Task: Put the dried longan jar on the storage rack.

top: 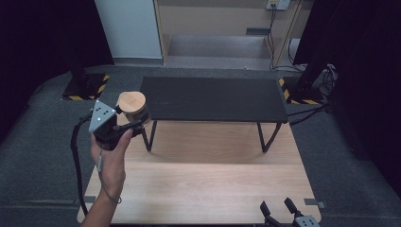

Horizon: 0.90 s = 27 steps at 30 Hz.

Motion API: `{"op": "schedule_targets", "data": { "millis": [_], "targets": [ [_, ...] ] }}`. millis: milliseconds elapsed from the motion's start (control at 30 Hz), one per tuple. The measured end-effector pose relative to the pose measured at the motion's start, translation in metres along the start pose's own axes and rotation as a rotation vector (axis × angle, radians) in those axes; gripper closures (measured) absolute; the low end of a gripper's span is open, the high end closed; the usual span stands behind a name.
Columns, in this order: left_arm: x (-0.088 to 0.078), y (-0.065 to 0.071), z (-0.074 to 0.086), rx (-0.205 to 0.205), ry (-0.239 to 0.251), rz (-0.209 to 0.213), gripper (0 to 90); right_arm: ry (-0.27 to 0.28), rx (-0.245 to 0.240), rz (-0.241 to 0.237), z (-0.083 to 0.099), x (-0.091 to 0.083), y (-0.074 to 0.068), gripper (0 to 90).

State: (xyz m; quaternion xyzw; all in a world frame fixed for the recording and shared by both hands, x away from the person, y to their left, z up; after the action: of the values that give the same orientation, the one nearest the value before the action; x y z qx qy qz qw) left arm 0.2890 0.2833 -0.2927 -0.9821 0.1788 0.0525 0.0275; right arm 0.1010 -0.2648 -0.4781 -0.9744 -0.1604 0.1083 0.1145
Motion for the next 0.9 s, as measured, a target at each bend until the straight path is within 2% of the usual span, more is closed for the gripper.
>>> {"op": "schedule_targets", "data": {
  "millis": [100,200,367,500,633,733,900],
  "targets": [
    [0.013,0.0,-0.004,0.017,-0.008,-0.007,24.2,0.002,-0.002,0.006,-0.001,0.0,0.0,9.1],
    [0.027,-0.003,-0.006,0.013,-0.013,-0.004,24.2,0.003,-0.002,0.013,-0.002,-0.001,0.001,9.1],
    [0.054,-0.011,-0.006,-0.005,-0.036,-0.012,24.2,0.01,0.0,0.028,-0.003,-0.002,0.003,9.2],
    [0.071,-0.017,0.0,-0.025,-0.043,-0.025,24.2,0.009,0.0,0.039,-0.004,-0.003,0.004,9.2],
    [0.082,-0.02,0.004,-0.029,-0.061,-0.029,24.2,0.012,0.001,0.047,-0.004,-0.003,0.004,9.3],
    [0.085,-0.02,0.006,-0.026,-0.058,-0.031,24.2,0.011,0.0,0.052,-0.005,-0.003,0.004,9.4],
    [0.093,-0.017,0.009,-0.022,-0.078,-0.024,24.2,0.011,0.0,0.056,-0.006,-0.003,0.004,9.4]
  ]
}}
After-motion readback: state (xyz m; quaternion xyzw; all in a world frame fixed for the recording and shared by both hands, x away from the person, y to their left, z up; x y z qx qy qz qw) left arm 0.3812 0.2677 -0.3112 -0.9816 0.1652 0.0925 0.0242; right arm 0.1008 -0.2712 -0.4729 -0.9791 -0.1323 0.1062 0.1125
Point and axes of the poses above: each handheld gripper's, and its own axes: x roughly forward along the jaws, z roughly out of its underside, y roughly to its right, the point moved 5 cm from there along x, roughly forward along the jaws, and after that the axes turned 5 degrees about -z, right-handed, at the moved point
